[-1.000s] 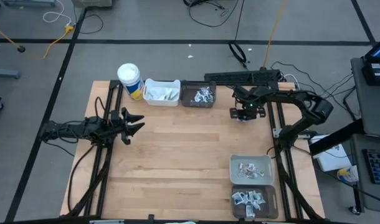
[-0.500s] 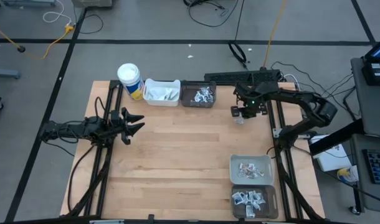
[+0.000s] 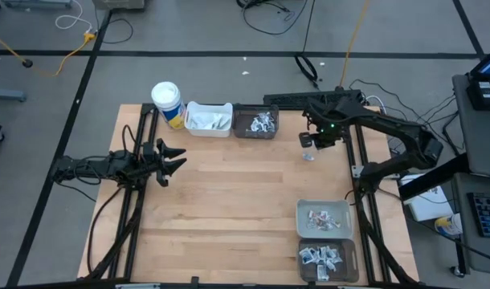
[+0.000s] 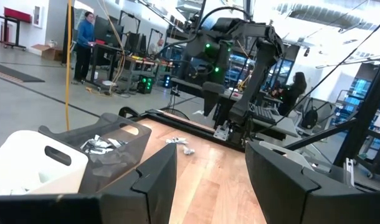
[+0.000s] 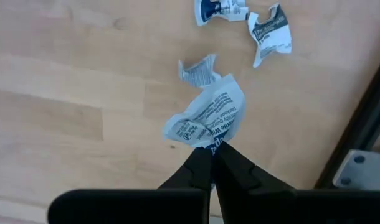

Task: Pick & Place First Aid Supplies
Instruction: Put the blue alcohol pad into the bottom black bin

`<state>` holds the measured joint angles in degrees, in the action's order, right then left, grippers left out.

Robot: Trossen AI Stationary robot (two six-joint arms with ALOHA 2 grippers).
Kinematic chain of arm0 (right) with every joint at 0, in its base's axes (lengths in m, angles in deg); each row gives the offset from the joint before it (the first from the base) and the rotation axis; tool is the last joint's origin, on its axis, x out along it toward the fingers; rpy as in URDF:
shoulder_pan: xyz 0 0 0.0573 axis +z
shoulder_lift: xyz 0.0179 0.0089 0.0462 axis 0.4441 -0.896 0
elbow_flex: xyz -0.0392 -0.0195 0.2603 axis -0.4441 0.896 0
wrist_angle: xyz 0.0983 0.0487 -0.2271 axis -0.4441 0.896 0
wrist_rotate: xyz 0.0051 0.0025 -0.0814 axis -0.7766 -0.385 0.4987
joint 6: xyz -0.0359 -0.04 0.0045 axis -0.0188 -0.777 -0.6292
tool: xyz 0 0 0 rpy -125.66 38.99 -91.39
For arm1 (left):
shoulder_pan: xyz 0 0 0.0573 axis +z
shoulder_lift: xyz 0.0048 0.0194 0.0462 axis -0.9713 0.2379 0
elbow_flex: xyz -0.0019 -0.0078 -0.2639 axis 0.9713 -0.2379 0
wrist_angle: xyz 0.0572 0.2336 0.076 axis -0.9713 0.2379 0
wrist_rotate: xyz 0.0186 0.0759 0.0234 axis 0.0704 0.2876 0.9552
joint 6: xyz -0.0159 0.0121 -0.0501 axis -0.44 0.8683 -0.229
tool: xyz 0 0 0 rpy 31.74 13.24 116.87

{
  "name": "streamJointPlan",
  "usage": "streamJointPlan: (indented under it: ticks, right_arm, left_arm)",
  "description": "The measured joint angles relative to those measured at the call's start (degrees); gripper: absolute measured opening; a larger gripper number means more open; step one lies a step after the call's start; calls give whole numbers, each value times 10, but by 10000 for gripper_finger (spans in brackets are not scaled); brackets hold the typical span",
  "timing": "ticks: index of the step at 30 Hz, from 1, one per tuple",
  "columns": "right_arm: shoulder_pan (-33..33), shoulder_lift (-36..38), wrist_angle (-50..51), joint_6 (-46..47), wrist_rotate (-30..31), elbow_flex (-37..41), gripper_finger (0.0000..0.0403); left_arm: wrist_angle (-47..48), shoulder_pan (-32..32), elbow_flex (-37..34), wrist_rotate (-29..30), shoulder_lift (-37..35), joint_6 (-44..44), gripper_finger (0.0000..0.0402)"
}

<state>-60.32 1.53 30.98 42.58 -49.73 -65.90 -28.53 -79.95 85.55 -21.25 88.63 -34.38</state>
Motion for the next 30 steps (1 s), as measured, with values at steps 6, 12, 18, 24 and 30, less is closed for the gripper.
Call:
streamJointPlan:
  ticks: [6,12,18,24,30]
  right_arm:
    - [61,8,31,41,2,-10,2]
    - [215,26,27,156,5,-11,2]
    - [389,37,28,313,18,-11,1]
    - [556,29,2,468,31,-10,1]
    - [676,-15,-25,577,35,-39,0]
  left_arm:
    - [0,0,0,0,0,0,196]
    - [0,0,0,0,0,0,196]
    - [0,0,0,0,0,0,196]
    - [0,0,0,0,0,0,196]
    - [0,0,0,0,0,0,196]
